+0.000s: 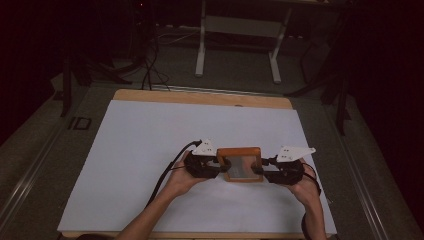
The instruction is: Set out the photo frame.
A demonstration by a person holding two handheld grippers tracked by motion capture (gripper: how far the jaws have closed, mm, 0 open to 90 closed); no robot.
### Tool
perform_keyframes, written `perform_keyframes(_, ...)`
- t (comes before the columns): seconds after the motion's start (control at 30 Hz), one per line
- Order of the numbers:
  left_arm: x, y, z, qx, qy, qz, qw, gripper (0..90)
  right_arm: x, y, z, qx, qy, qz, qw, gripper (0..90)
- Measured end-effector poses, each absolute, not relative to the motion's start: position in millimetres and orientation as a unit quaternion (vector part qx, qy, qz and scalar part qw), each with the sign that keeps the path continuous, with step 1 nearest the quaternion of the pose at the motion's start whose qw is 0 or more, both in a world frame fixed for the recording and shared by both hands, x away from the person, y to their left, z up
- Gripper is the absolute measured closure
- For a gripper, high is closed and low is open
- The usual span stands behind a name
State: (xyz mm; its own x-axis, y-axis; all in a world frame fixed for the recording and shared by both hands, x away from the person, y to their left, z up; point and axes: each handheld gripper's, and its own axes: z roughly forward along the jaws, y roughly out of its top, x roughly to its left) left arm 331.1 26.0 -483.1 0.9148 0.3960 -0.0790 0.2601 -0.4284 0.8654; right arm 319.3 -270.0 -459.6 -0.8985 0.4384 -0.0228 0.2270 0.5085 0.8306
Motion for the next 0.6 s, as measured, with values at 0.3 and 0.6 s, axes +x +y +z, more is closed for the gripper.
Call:
perform_keyframes(0.3, 330.3, 24.0, -482.0, 0.842, 0.191, 0.069, 0.500, 64.0, 321.0, -274.1, -461.5, 0.197, 0.861, 0.456, 0.109, 62.1)
perform_keyframes(0.6, 329.3, 27.1, -477.5, 0.838, 0.198, 0.066, 0.504, 64.2, 321.6, -272.5, -461.8, 0.197, 0.863, 0.453, 0.108, 62.6)
